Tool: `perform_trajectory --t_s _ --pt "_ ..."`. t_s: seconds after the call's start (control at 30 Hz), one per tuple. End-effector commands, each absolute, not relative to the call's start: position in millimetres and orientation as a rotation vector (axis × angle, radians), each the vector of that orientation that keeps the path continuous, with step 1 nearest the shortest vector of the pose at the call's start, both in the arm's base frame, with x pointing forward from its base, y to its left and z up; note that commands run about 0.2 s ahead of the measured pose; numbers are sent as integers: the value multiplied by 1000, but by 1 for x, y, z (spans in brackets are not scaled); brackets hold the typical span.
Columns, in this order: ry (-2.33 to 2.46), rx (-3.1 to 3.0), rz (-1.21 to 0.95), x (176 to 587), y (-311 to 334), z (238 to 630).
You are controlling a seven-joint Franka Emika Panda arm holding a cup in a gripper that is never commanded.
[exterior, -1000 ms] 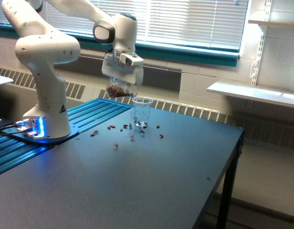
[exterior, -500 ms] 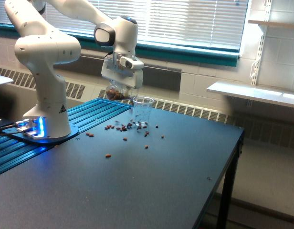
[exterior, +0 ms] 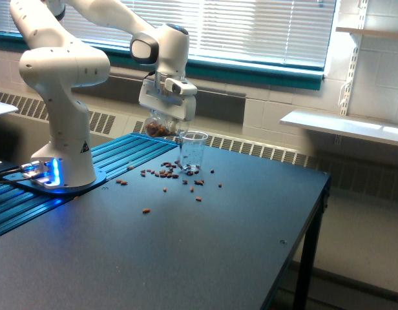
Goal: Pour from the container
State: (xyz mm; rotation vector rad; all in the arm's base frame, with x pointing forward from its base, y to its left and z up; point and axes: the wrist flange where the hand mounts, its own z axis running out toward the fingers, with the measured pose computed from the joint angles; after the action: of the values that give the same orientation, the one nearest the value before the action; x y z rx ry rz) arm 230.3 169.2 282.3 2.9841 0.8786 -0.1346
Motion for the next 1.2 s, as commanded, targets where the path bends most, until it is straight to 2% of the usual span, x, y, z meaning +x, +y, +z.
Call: perform_trajectory --t_s 0.03,1.2 --pt "866 2993 -145 236 167 278" --pt "935 2955 -142 263 221 281"
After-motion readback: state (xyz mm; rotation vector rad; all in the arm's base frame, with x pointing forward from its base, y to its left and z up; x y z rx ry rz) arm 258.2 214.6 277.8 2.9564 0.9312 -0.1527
